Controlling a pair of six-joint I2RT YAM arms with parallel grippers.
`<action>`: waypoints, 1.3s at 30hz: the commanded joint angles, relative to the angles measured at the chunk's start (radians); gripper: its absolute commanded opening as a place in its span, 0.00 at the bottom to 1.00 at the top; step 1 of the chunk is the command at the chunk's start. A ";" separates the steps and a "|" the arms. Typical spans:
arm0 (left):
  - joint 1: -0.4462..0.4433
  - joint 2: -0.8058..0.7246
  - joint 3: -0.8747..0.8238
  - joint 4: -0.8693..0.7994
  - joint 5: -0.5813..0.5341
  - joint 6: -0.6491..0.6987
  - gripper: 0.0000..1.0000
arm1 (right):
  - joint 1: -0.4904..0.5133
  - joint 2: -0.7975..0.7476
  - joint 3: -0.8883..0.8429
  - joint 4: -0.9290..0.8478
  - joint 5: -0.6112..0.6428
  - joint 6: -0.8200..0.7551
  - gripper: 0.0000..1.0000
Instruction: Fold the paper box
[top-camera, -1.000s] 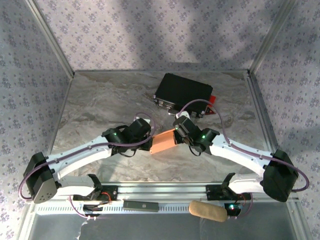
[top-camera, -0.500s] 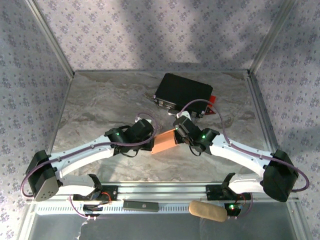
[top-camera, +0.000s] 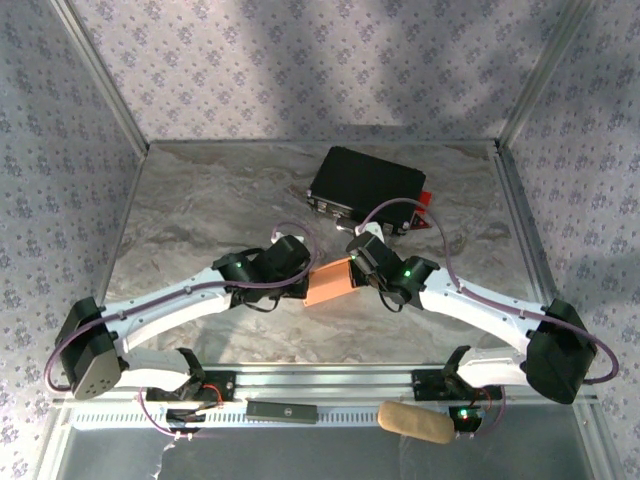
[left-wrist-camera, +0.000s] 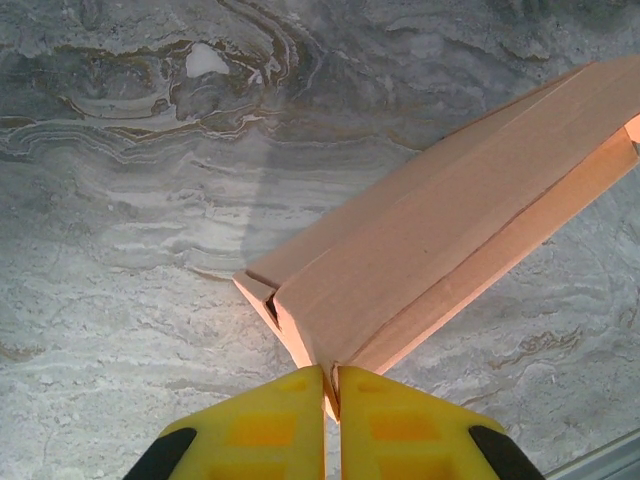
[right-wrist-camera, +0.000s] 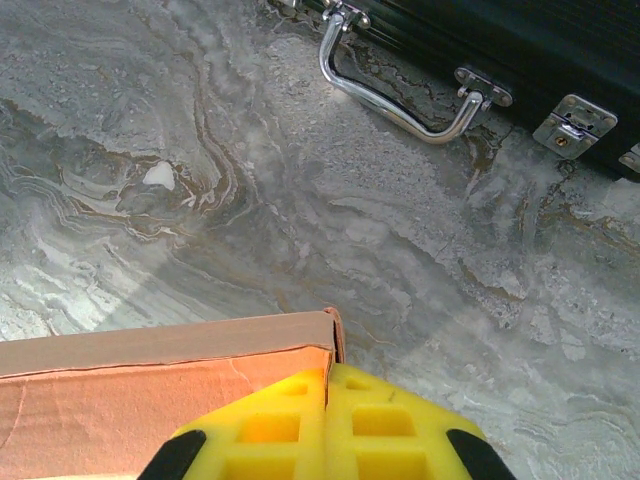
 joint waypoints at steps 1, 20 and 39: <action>-0.010 0.016 0.045 0.022 -0.001 -0.018 0.10 | 0.000 -0.008 0.018 -0.030 -0.013 0.021 0.00; -0.011 0.030 0.062 -0.031 0.000 -0.054 0.25 | -0.021 -0.007 0.023 -0.043 -0.027 0.046 0.00; -0.039 -0.024 0.006 -0.058 -0.047 -0.094 0.26 | -0.021 0.005 0.033 -0.038 -0.029 0.049 0.00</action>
